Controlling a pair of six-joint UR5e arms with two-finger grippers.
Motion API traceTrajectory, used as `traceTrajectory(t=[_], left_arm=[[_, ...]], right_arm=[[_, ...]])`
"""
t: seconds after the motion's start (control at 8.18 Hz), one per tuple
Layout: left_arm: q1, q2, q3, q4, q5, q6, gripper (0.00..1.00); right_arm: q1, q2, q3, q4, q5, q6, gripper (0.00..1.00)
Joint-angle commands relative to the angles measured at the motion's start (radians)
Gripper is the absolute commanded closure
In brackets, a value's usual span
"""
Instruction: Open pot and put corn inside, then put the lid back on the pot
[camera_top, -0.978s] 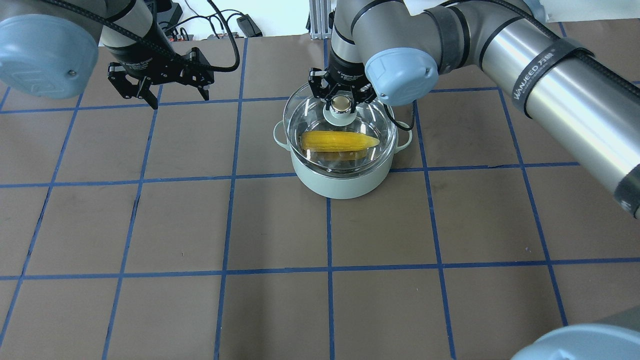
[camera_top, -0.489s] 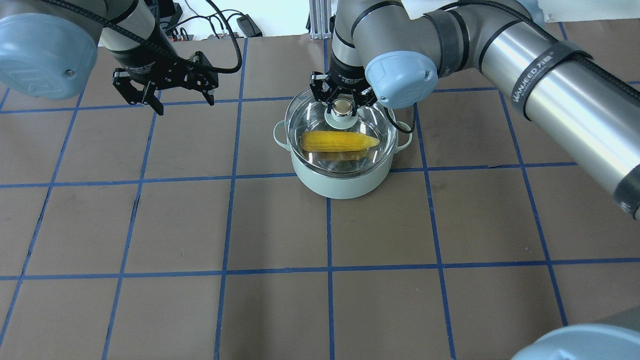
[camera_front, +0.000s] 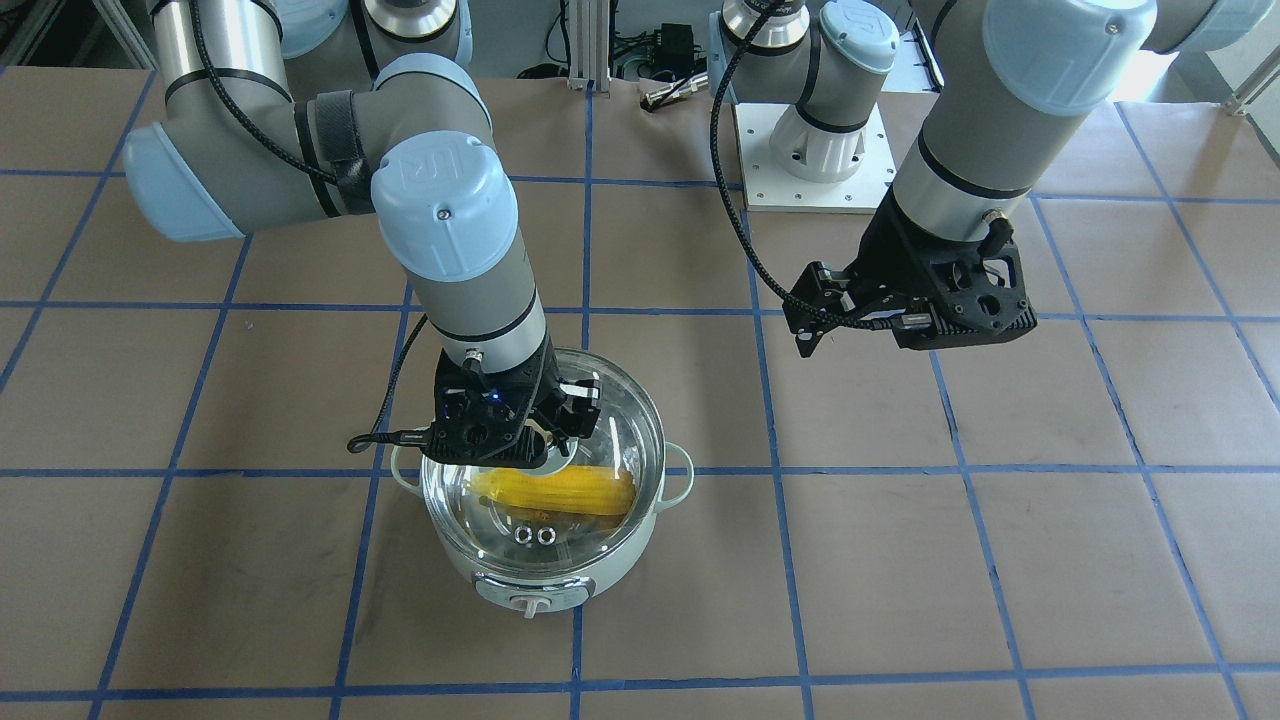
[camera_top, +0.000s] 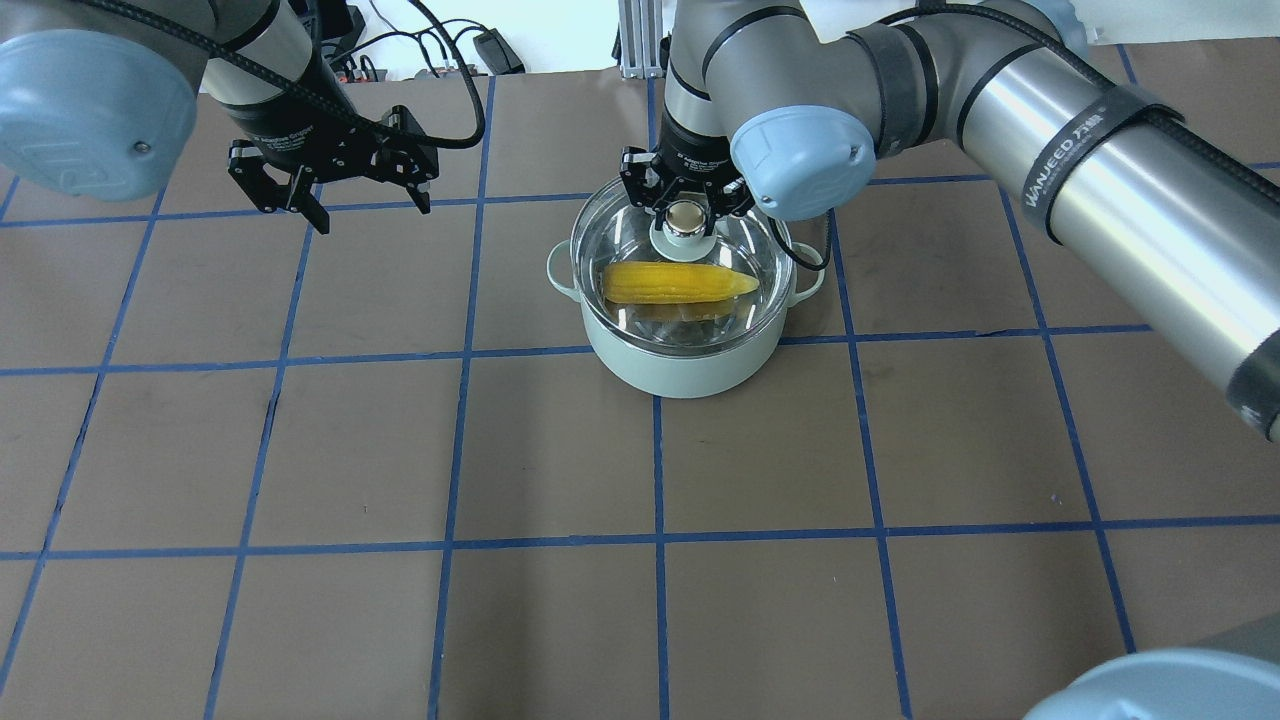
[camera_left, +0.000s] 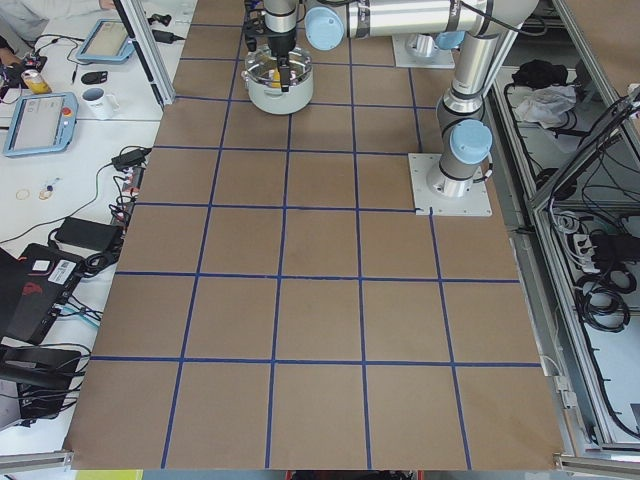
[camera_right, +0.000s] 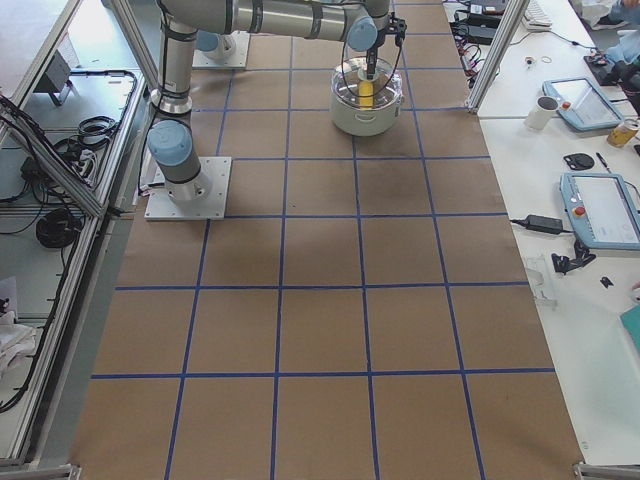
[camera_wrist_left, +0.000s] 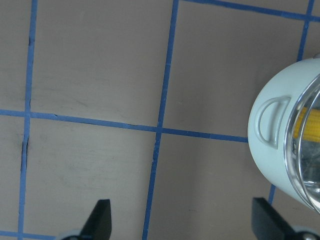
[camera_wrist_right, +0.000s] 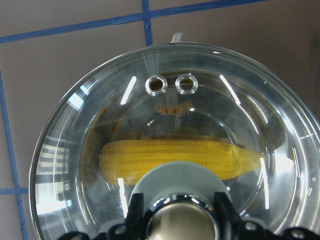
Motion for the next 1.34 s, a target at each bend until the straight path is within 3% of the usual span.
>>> traceTrajectory(t=[0.0, 1.22], left_arm=[[0.000, 0.004, -0.005, -0.009, 0.007, -0.003, 0.00], [-0.002, 0.007, 0.001, -0.025, 0.007, -0.006, 0.00]], right_arm=[[0.000, 0.000, 0.005, 0.000, 0.002, 0.005, 0.43], [0.000, 0.001, 0.006, -0.021, 0.002, 0.015, 0.38]])
